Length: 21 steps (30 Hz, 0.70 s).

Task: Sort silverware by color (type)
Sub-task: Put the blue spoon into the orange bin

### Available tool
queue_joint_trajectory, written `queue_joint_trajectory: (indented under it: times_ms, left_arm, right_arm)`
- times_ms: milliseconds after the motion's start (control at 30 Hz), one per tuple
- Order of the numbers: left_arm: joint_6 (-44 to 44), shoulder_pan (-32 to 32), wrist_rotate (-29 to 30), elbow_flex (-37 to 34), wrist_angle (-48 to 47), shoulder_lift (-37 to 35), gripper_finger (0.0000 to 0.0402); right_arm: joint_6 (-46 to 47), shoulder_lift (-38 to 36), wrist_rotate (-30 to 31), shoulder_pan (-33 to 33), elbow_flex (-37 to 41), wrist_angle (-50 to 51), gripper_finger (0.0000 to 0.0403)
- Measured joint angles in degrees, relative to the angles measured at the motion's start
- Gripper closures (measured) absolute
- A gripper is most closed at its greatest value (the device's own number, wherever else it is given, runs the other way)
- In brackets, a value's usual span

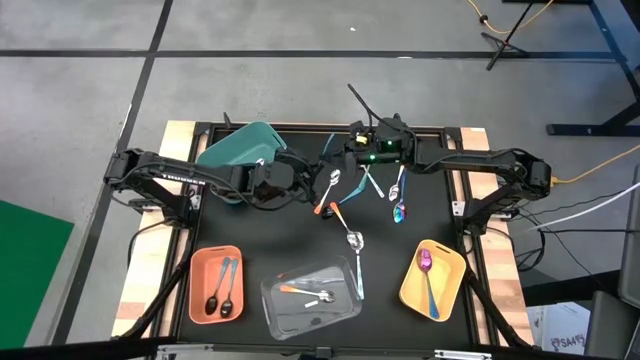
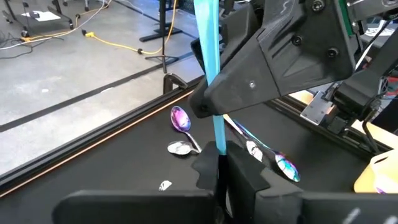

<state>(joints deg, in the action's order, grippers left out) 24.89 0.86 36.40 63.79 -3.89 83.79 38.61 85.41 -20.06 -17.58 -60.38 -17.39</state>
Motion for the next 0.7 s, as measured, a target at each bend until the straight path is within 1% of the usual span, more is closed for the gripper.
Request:
queue_joint_trajectory:
  times_ms: [300, 433, 567, 700]
  left_arm:
    - [0.0, 0.0, 0.0, 0.0, 0.0, 0.0, 0.0396]
    - [-0.1, 0.0, 0.0, 0.0, 0.0, 0.0, 0.0397]
    - [-0.2, 0.0, 0.0, 0.0, 0.0, 0.0, 0.0398]
    - [-0.1, 0.0, 0.0, 0.0, 0.0, 0.0, 0.04]
  right_arm:
    - [0.0, 0.0, 0.0, 0.0, 0.0, 0.0, 0.0402]
    - [0.1, 0.0, 0.0, 0.0, 0.0, 0.0, 0.0395]
    - [0.2, 0.0, 0.0, 0.0, 0.0, 0.0, 0.0378]
    - [0.2, 0.0, 0.0, 0.0, 0.0, 0.0, 0.0347]
